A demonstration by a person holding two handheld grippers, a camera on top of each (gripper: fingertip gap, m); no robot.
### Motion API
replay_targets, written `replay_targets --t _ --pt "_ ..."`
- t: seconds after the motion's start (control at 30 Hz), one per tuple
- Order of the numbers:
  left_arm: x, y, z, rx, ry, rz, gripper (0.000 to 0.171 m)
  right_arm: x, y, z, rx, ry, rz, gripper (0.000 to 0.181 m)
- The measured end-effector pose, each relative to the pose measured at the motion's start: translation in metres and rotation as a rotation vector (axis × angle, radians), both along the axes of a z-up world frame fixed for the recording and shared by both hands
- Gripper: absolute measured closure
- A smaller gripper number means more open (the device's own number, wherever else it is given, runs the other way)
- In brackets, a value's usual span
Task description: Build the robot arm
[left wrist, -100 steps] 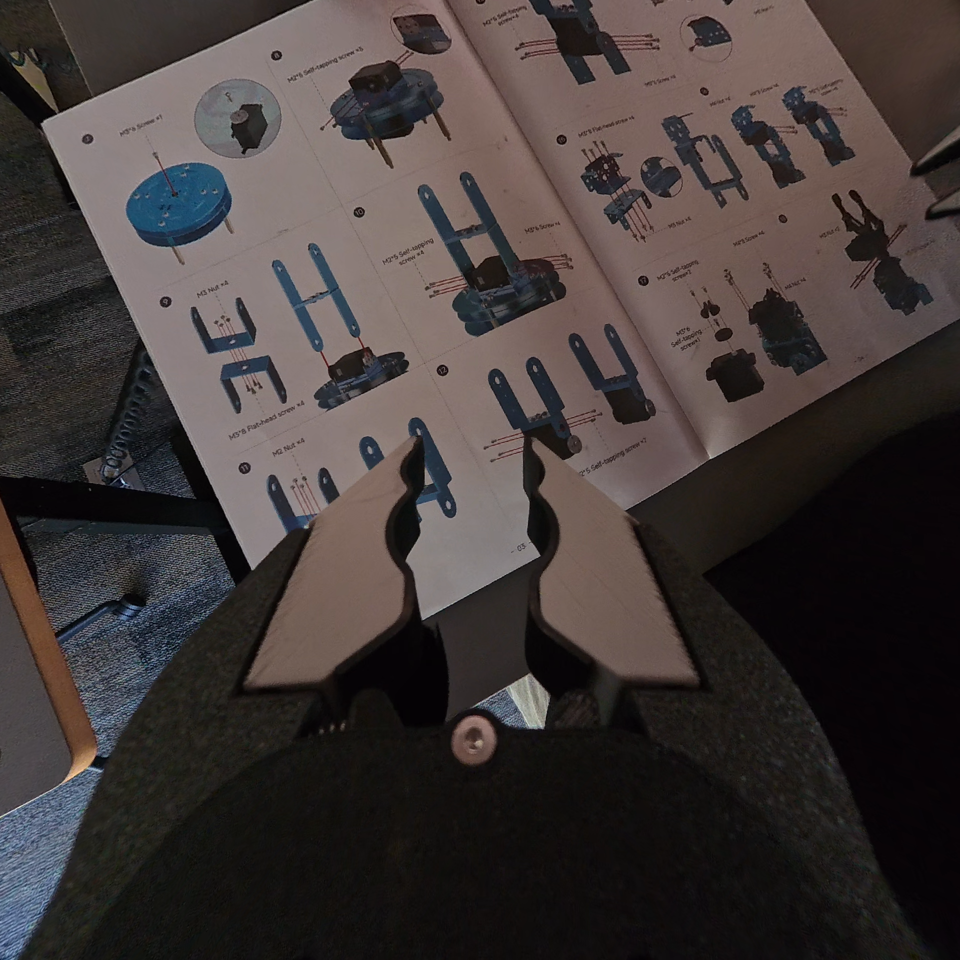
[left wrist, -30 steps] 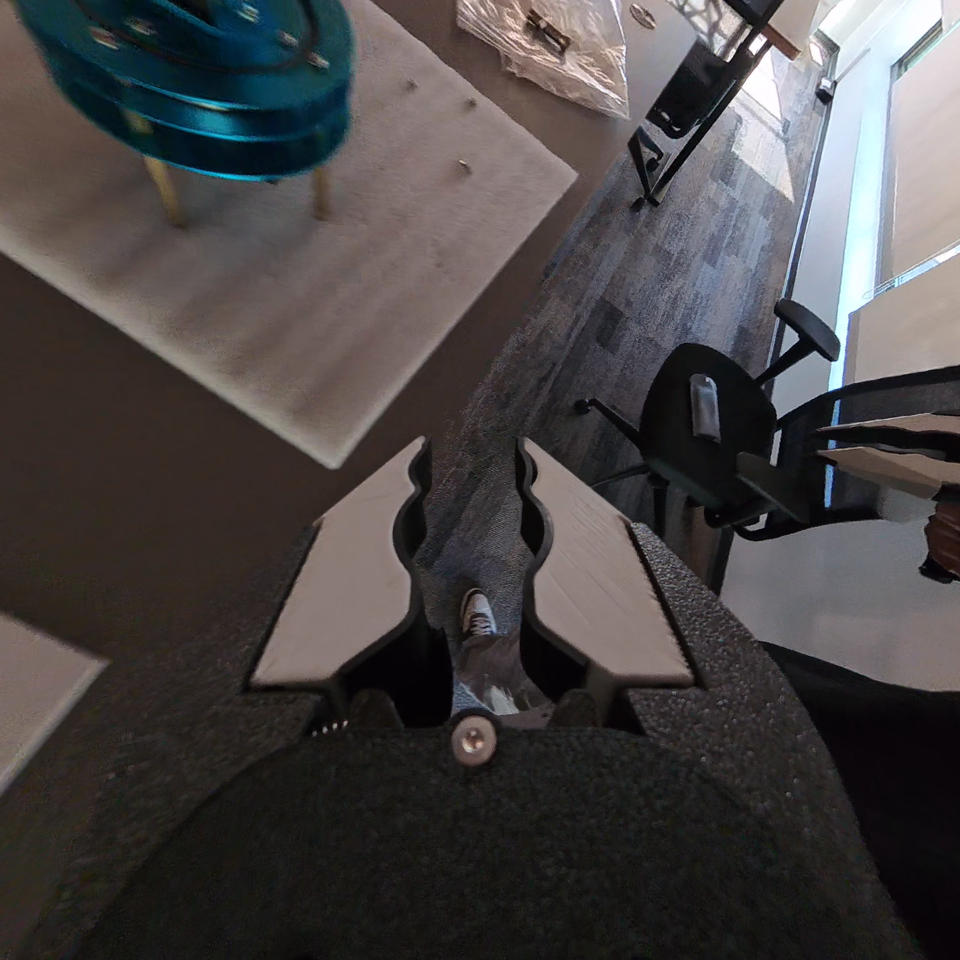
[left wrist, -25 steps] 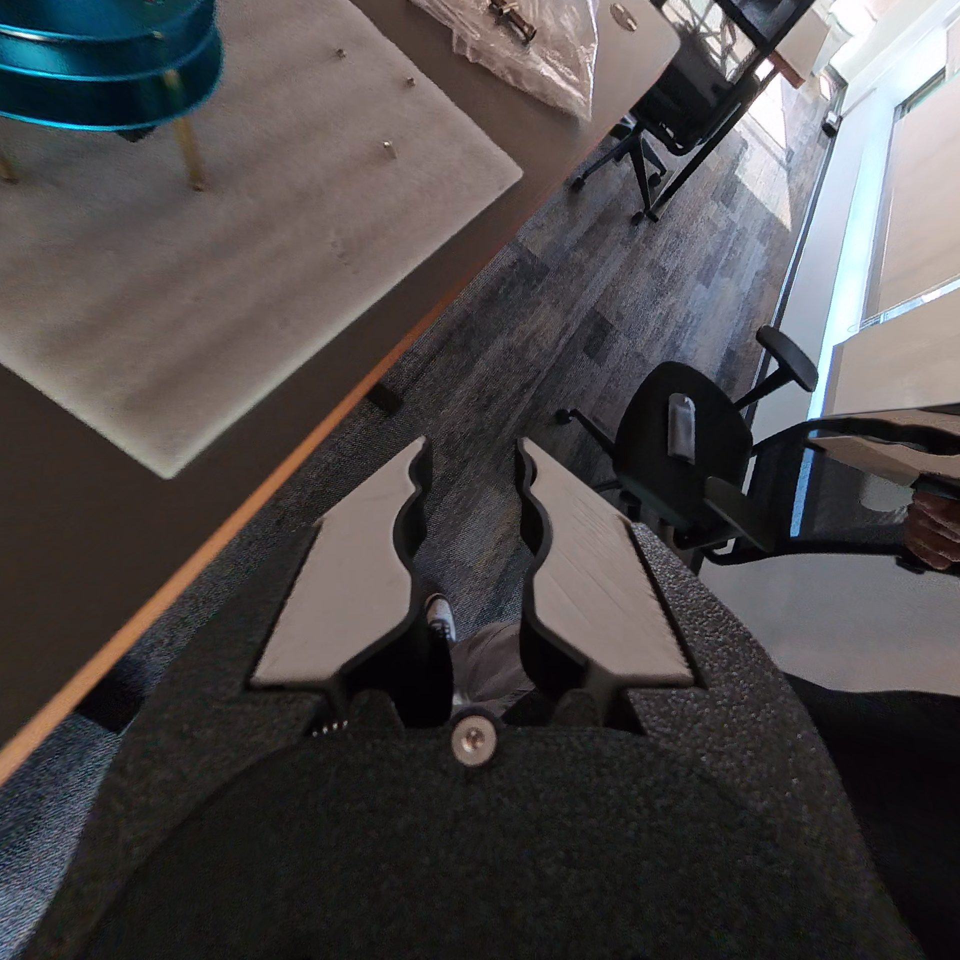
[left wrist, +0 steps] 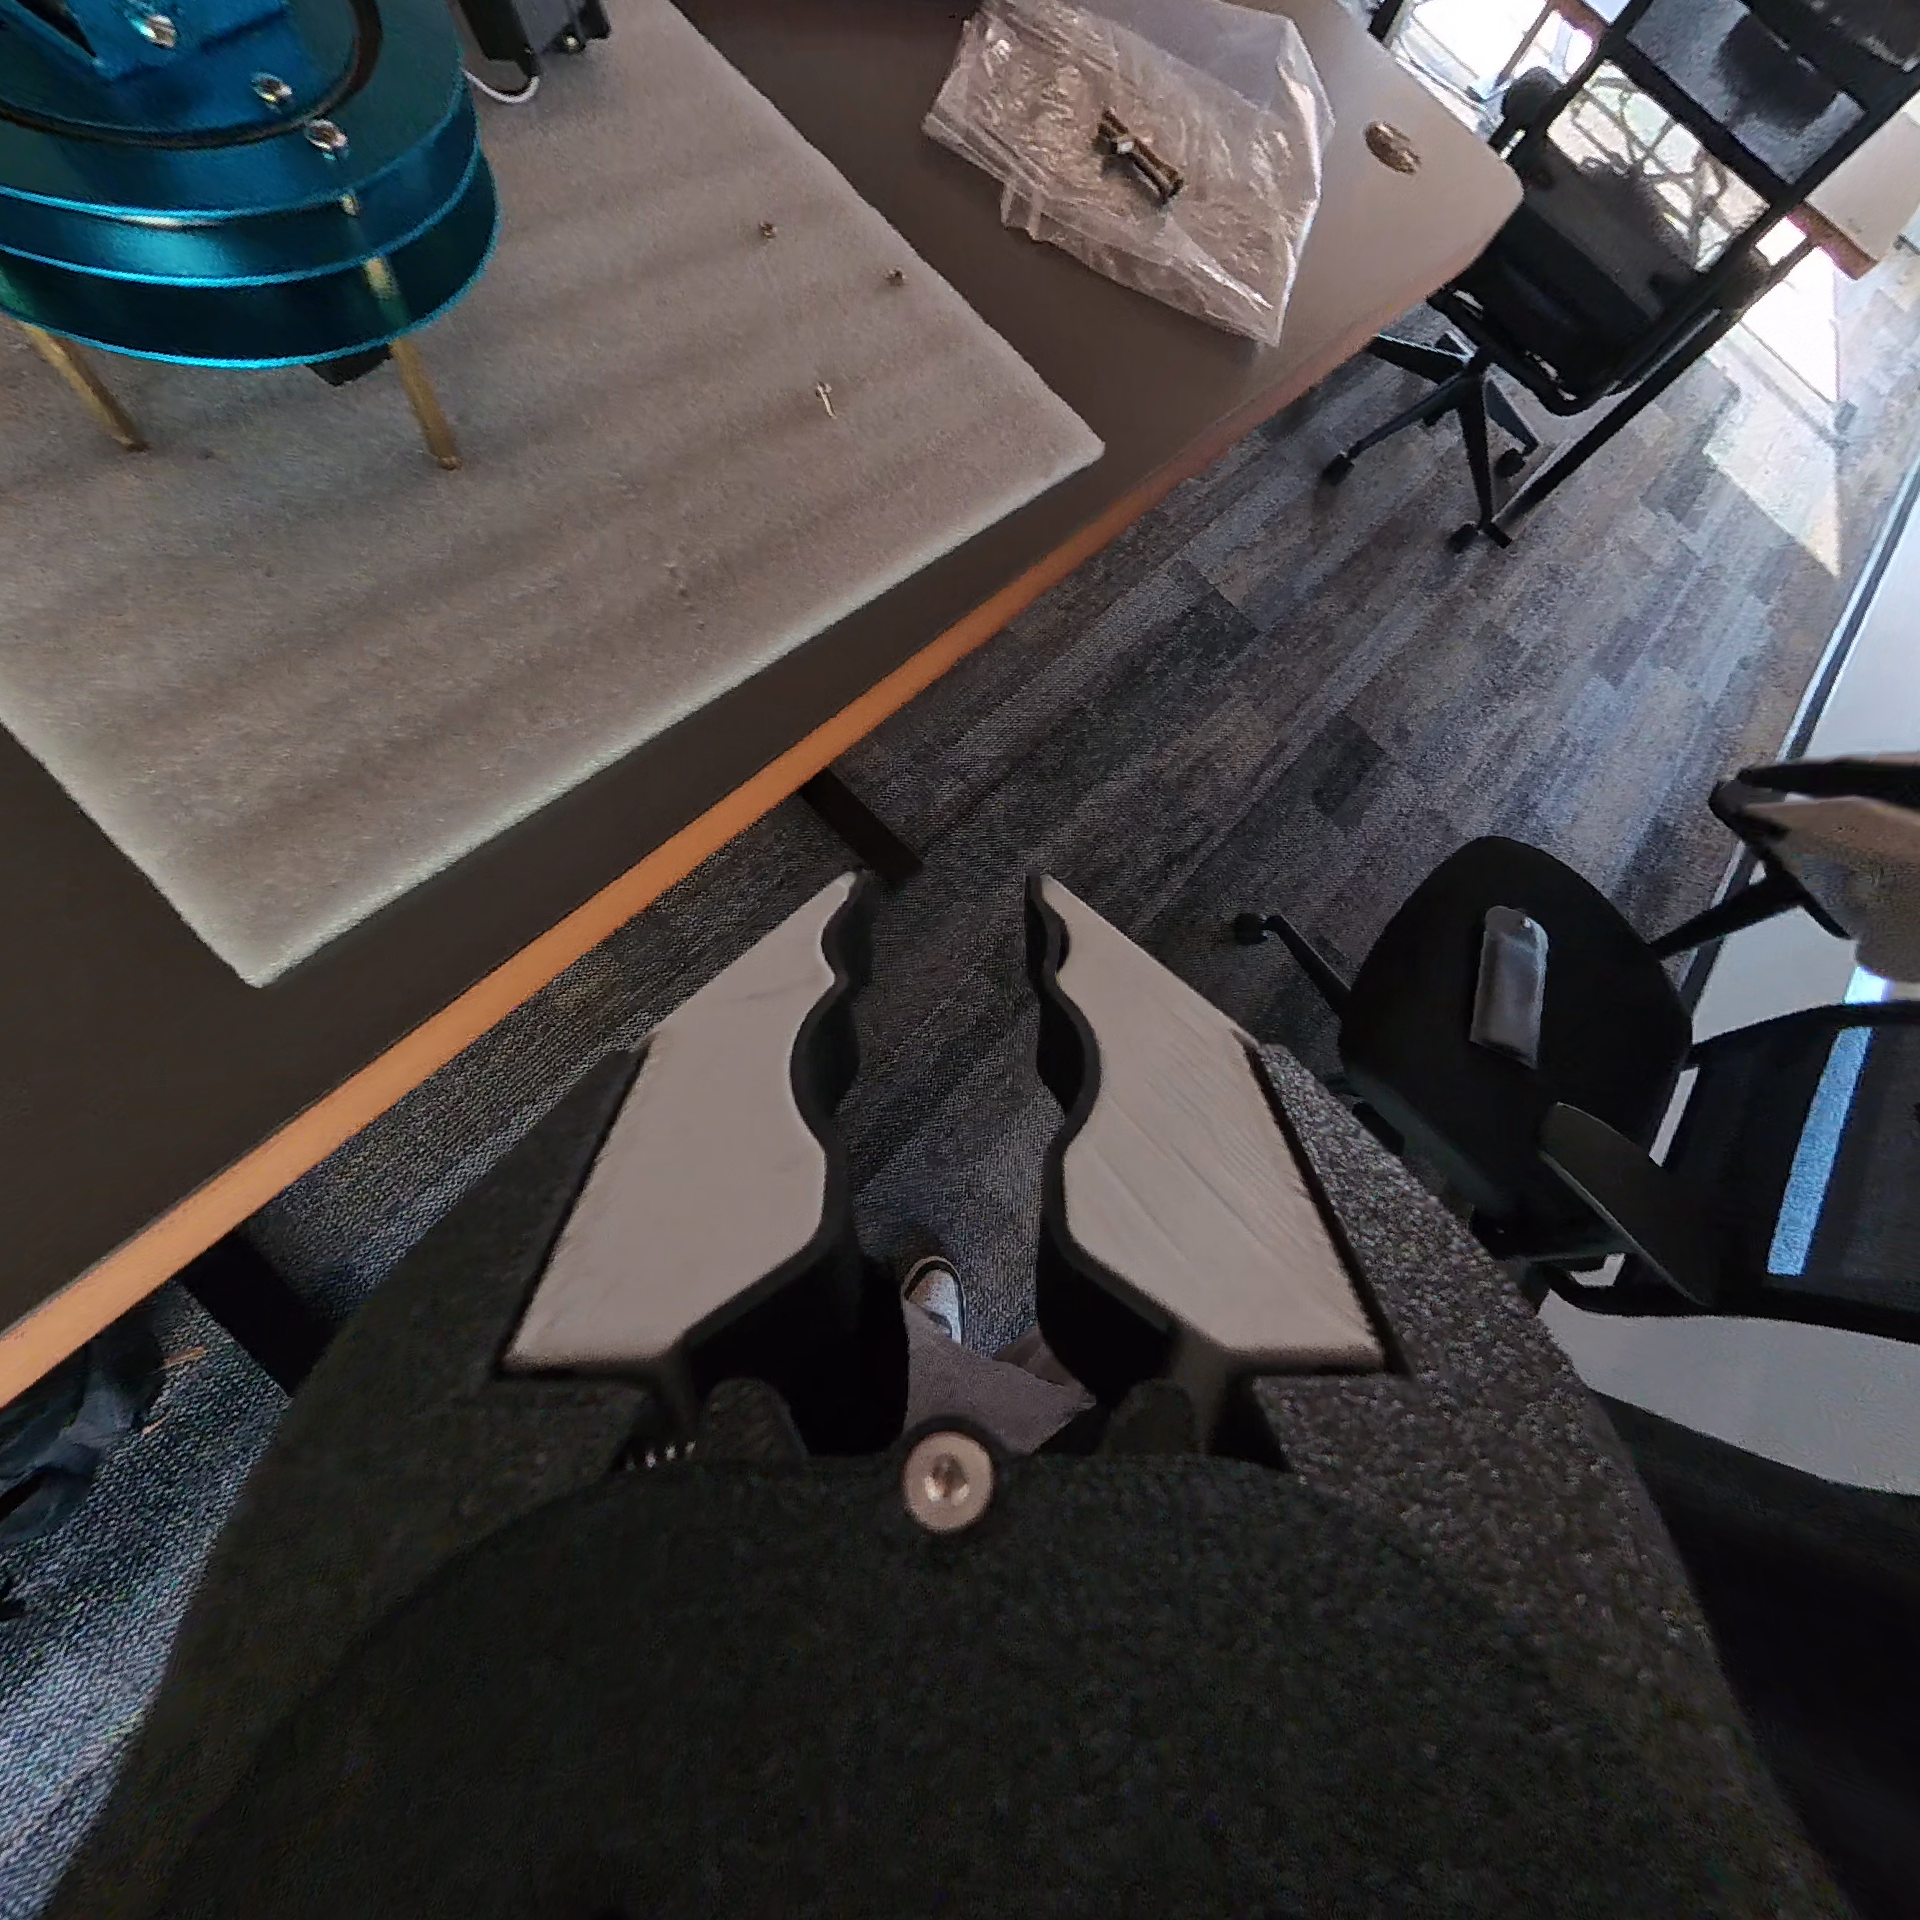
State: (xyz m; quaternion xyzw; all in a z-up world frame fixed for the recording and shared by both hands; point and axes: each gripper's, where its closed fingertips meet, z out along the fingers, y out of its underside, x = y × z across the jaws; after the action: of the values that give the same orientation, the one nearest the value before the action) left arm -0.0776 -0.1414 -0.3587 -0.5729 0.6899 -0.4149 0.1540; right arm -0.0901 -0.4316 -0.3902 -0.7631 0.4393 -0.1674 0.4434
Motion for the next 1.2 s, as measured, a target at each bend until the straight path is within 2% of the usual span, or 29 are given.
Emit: replay_targets --t 0.23,0.37,0.5,0.7,0.8,1.07,1.2 --pt "0.041 -0.004 -0.006 0.049 -0.012 0.002 0.143 0.083 0.035 0.032 -0.017 -0.086 0.096 0.164" --pt "0.09 -0.024 -0.007 0.106 -0.063 -0.043 0.143 0.135 0.052 0.043 -0.015 -0.104 0.126 0.164" --pt "0.141 -0.048 -0.005 0.109 -0.101 -0.08 0.143 0.185 0.062 0.039 -0.046 -0.086 0.175 0.164" --pt "0.2 -0.083 -0.006 0.066 -0.065 -0.148 0.145 0.262 0.055 0.039 -0.082 -0.036 0.192 0.162" --pt "0.222 -0.086 -0.008 0.095 -0.045 -0.16 0.145 0.296 0.05 0.039 -0.077 -0.022 0.183 0.162" --pt "0.269 -0.082 -0.016 0.091 0.027 -0.014 0.144 0.374 0.027 0.017 -0.112 0.027 0.217 0.162" --pt "0.287 -0.09 -0.016 0.101 0.034 0.093 0.144 0.416 0.007 0.004 -0.107 0.091 0.285 0.156"
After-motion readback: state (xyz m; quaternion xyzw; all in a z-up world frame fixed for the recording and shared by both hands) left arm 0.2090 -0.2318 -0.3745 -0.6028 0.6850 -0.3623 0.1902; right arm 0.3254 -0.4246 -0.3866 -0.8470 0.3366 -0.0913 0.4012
